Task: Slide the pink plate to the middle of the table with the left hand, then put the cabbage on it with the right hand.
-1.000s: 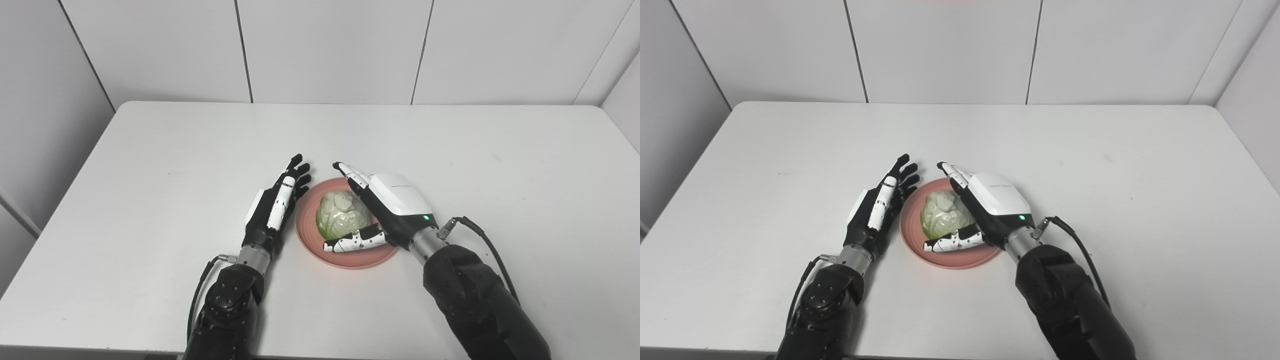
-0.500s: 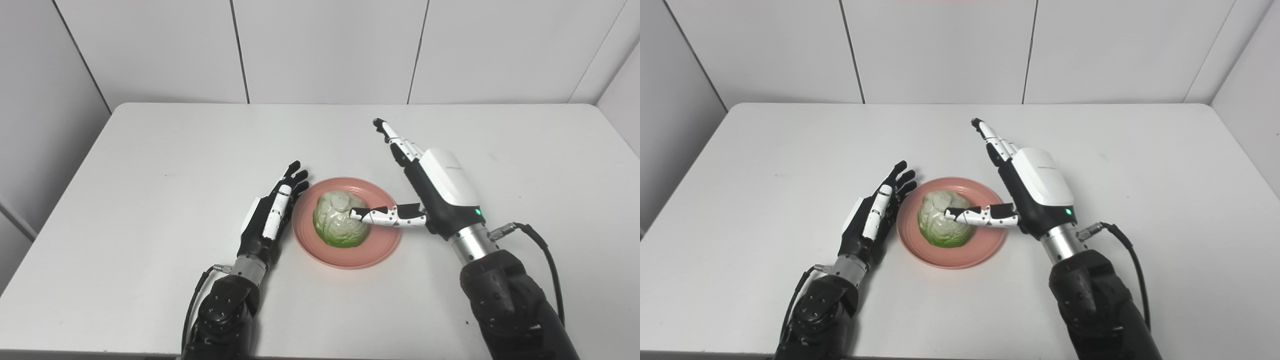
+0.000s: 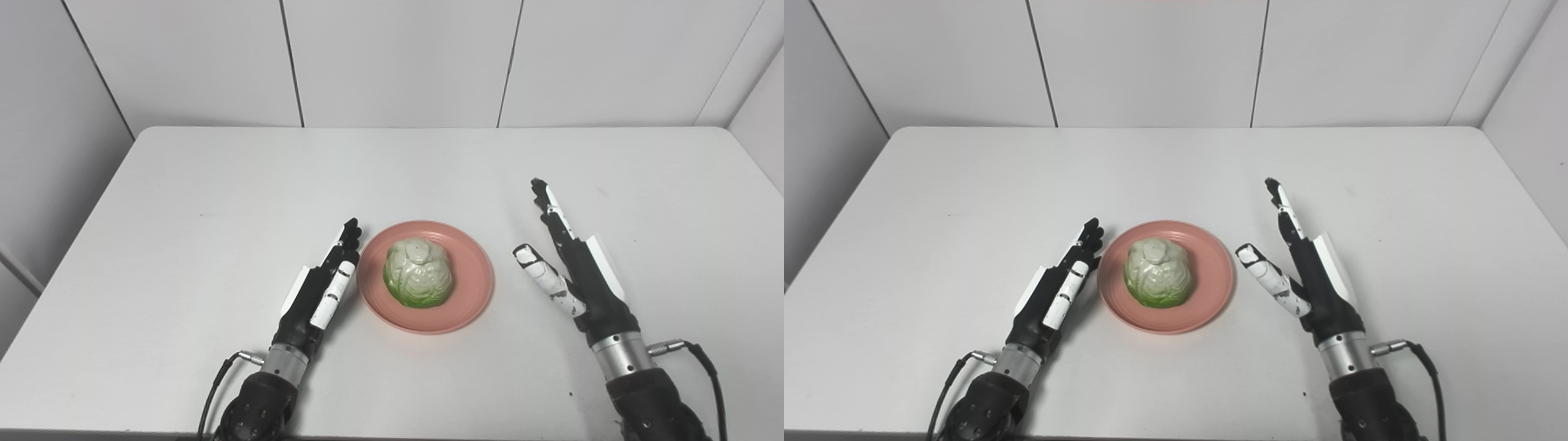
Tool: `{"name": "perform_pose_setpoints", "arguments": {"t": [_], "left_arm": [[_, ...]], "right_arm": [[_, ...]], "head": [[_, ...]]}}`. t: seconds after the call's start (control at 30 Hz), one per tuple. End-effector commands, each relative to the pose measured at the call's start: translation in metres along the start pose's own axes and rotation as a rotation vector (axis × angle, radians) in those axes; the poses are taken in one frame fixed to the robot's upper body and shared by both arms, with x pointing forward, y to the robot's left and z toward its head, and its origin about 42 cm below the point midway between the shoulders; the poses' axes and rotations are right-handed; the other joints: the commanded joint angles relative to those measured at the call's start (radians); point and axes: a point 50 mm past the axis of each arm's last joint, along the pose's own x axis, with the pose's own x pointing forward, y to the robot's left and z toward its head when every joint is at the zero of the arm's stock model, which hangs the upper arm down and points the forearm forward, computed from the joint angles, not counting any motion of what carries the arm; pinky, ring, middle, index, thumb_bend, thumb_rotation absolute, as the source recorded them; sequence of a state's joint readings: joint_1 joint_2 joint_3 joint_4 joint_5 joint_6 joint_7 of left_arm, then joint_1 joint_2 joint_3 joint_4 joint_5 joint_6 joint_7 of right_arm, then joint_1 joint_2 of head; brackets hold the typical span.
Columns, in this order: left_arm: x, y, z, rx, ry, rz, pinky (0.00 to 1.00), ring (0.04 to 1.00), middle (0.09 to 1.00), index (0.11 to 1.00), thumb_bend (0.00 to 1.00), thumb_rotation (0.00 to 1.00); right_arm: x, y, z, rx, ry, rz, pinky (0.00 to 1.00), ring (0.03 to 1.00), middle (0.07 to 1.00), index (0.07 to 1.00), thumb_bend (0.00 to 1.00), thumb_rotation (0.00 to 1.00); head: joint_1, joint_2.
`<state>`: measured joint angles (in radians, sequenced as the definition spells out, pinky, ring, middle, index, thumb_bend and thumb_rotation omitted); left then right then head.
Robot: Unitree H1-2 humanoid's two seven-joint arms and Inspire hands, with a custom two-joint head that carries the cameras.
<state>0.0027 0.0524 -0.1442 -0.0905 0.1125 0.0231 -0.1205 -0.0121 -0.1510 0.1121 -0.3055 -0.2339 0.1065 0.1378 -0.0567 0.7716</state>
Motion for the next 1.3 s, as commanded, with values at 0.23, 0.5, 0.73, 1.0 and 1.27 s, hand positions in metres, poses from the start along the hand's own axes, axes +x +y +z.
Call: {"name": "perform_pose_setpoints", "arguments": {"t": [0.23, 0.5, 0.73, 1.0, 1.27], "left_arm": [[-0.021, 0.01, -0.005, 0.02, 0.019, 0.019, 0.99, 1.0, 1.0, 1.0, 0.51, 1.0], [-0.021, 0.01, -0.013, 0.015, 0.01, 0.026, 0.97, 1.0, 1.0, 1.0, 0.49, 1.0], [-0.019, 0.01, -0.017, 0.02, -0.005, 0.023, 0.96, 0.999, 1.0, 0.99, 0.49, 1.0], [-0.018, 0.01, -0.019, 0.018, -0.001, 0.026, 0.96, 0.995, 1.0, 0.983, 0.5, 1.0], [-0.017, 0.008, -0.018, 0.024, 0.002, 0.029, 0.95, 0.989, 0.998, 0.983, 0.5, 1.0]], "right_arm": [[-0.006, 0.005, -0.015, 0.019, -0.043, -0.041, 0.97, 1.0, 1.0, 1.0, 0.52, 1.0], [-0.007, 0.011, -0.028, 0.043, -0.025, -0.039, 0.97, 0.999, 1.0, 0.999, 0.54, 1.0], [-0.007, 0.012, -0.03, 0.015, -0.017, -0.008, 0.97, 1.0, 1.0, 0.999, 0.54, 1.0], [-0.007, 0.012, -0.03, 0.007, -0.006, 0.007, 0.96, 0.996, 1.0, 0.994, 0.51, 1.0], [-0.008, 0.01, -0.032, 0.0, 0.011, 0.024, 0.95, 0.991, 0.998, 0.99, 0.51, 1.0]], "head": [[-0.013, 0.008], [0.003, 0.004], [0.015, 0.006], [0.021, 0.006], [0.023, -0.002]]}}
